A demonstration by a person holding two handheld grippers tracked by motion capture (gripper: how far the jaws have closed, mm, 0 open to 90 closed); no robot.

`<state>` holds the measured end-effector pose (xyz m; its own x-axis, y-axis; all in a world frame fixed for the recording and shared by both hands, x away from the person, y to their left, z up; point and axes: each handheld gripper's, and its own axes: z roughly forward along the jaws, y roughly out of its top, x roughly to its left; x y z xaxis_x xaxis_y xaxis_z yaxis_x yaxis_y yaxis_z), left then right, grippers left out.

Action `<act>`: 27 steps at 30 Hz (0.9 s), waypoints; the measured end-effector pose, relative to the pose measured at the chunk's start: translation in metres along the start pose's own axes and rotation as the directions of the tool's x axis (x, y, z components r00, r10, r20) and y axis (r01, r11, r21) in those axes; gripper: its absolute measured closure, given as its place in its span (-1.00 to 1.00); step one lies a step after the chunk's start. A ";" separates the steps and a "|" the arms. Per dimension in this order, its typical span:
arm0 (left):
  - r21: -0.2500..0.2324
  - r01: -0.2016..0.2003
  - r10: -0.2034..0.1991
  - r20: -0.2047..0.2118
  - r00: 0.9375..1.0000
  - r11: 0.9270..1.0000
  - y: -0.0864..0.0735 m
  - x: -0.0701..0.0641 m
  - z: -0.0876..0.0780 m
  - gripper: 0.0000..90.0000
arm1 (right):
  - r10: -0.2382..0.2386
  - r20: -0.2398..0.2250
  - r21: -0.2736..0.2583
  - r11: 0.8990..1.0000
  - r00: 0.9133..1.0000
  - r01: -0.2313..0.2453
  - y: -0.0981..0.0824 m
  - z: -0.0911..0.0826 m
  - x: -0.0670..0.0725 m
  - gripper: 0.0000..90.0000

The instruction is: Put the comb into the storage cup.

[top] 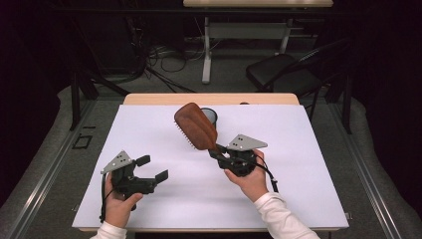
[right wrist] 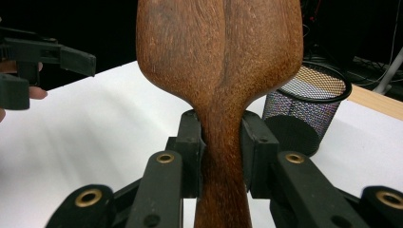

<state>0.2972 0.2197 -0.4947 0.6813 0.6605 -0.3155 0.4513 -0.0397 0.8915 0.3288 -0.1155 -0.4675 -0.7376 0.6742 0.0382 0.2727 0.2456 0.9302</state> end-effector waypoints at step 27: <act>0.028 0.071 -0.073 0.069 0.995 0.997 0.066 -0.014 0.026 -0.94 | 0.009 0.008 -0.038 0.999 1.000 -0.009 -0.001 -0.008 -0.001 0.60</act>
<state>0.3324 0.1883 -0.4403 0.6848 0.6085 -0.4010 0.5142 -0.0137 0.8575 0.3244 -0.1222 -0.4660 -0.7301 0.6819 0.0440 0.2556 0.2128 0.9431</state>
